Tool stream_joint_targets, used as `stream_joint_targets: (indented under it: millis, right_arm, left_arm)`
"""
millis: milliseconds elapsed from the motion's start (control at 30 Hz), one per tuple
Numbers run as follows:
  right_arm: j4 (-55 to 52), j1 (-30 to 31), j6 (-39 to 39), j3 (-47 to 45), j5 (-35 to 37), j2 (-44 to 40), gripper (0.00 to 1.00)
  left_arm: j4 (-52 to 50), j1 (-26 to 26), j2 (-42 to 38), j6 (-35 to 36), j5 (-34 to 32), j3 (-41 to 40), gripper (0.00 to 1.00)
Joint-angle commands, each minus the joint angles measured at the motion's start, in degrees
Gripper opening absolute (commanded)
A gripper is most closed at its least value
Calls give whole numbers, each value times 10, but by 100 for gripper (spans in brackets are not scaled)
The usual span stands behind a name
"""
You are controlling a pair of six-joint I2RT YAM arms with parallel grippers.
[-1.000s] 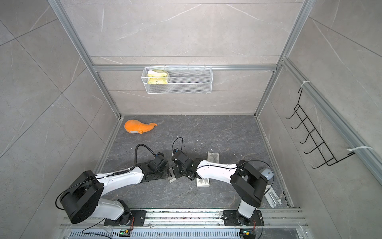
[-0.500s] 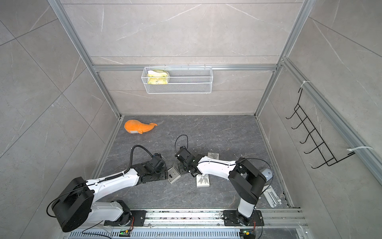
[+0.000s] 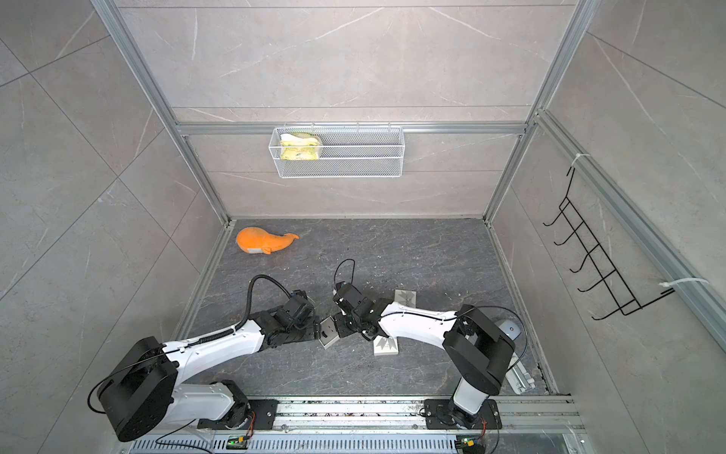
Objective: Take the rings out of the lift-off lid box
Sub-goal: Place the ring at the center of the board.
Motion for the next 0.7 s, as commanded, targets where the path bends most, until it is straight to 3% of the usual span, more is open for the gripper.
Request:
stream_joint_targets:
  millis: [0,267,667]
  right_arm:
    - [47,21,-12,-21,-34,0,31]
    - [67,51,-10,-10,5,20,31]
    - [49,69,-11,13,61,55,43]
  left_arm:
    - [9,4,-2,7,-8,21,80]
    - [21,4,39,-7,-12,31,80]
    - [56,11,-16,-35,-22,-12,82]
